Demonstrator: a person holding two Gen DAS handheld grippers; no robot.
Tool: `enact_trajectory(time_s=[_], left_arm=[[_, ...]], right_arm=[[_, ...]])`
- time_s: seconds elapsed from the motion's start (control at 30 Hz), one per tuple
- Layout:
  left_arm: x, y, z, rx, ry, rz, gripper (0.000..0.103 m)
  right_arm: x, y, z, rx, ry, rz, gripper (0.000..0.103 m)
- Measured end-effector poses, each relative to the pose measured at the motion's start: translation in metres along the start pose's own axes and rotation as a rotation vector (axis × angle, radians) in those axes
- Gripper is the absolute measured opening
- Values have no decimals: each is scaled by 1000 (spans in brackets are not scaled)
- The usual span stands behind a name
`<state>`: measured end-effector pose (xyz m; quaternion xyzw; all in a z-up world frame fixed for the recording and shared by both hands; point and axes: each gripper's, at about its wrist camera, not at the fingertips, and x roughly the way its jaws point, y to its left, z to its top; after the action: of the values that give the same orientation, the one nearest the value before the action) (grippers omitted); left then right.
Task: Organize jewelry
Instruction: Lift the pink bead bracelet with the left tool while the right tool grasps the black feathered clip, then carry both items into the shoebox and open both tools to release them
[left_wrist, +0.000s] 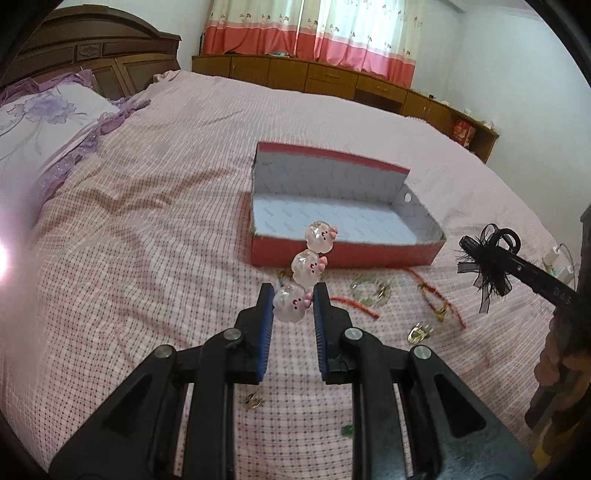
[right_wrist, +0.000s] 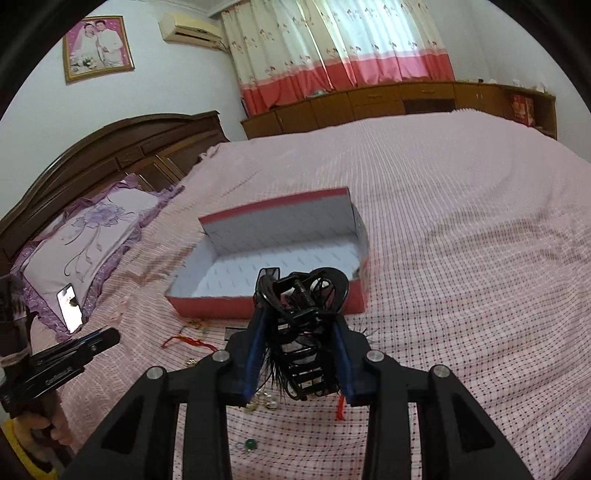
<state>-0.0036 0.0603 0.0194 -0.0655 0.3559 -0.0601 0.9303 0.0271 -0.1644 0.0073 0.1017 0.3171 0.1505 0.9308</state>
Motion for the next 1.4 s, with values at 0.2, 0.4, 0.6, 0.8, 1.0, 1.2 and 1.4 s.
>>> enact_trajectory(time_s=[0.2, 0.4, 0.6, 0.8, 1.0, 1.2, 1.4], left_arm=[[-6, -12, 19, 27, -63, -6, 13], [-2, -18, 42, 30, -101, -23, 13], [11, -21, 65, 23, -121, -33, 13], [31, -24, 85, 33, -134, -32, 13], [64, -26, 100, 20, -118, -21, 13], [100, -24, 109, 9, -79, -10, 13], [141, -19, 109, 9, -23, 13, 13]], right_arm=[[-12, 12, 15, -15, -39, 22, 36], [-13, 23, 34, -44, -66, 15, 36], [-1, 29, 52, -64, -85, 2, 36], [21, 29, 72, -60, -101, -9, 36], [55, 19, 90, -34, -88, -25, 36], [92, 8, 98, -9, -60, -43, 36], [139, -3, 99, 7, -3, -64, 36]])
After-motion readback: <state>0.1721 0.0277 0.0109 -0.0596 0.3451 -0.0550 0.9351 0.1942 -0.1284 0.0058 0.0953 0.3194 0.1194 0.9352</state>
